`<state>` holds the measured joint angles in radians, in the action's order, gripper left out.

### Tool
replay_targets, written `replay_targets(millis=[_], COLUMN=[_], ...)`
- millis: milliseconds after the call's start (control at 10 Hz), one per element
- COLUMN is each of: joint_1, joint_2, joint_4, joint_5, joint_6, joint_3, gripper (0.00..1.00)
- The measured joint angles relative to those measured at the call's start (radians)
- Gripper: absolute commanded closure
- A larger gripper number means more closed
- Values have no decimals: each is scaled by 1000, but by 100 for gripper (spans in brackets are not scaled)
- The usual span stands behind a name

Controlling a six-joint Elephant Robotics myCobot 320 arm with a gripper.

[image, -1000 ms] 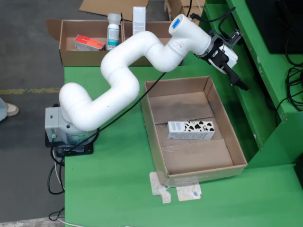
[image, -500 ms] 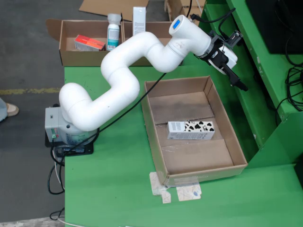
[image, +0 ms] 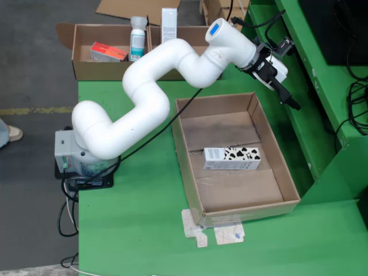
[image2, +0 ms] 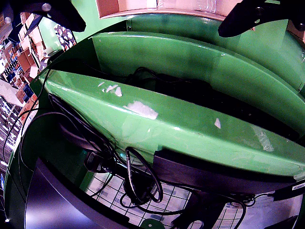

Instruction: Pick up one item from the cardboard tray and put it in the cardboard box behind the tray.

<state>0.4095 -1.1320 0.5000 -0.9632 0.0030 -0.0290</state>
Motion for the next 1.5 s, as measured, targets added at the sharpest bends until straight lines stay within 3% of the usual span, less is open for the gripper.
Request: replay_targets(millis=[1500], joint_1=[2], joint_2=[-28], joint_4=[0], joint_5=[0], joint_6=[-61], joint_3=[0], gripper=[0])
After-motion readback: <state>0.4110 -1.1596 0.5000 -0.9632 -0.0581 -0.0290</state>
